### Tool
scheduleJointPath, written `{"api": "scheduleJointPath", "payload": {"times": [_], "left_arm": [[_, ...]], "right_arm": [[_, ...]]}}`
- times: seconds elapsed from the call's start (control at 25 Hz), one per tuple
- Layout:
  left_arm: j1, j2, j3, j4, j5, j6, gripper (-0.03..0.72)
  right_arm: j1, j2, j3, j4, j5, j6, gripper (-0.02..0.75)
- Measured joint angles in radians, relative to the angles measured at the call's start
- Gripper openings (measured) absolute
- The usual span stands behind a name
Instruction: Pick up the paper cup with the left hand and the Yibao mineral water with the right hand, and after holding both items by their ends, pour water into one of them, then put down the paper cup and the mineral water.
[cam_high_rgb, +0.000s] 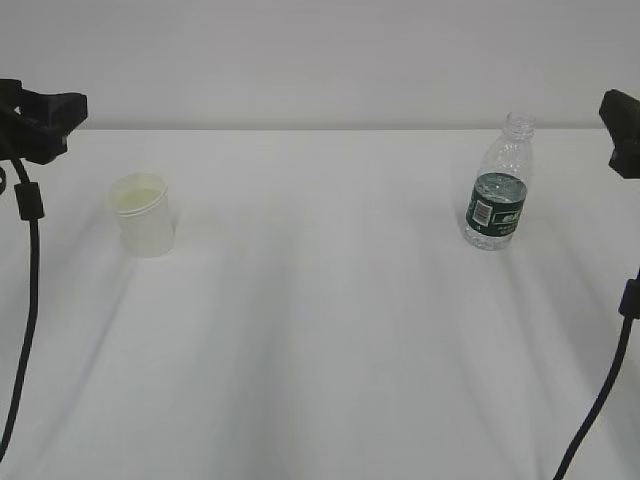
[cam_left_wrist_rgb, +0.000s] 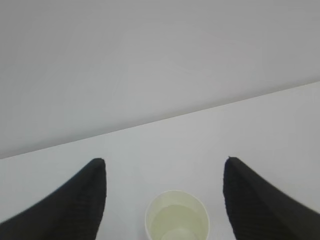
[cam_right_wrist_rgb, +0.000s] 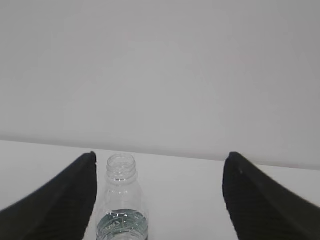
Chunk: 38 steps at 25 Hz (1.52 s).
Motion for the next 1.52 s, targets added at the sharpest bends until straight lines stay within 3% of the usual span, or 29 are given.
{"api": "scheduleJointPath", "payload": {"times": [1.08, 1.52], "left_arm": [[0.0, 0.0, 0.0, 0.0, 0.004, 0.002, 0.52], [0.0, -0.055, 0.002, -0.004, 0.124, 0.002, 0.519]], "right_arm": [[0.0, -0.336, 0.008, -0.035, 0.385, -0.002, 0.59], [0.0, -0.503, 0.01, -0.055, 0.56, -0.004, 0.59]]}}
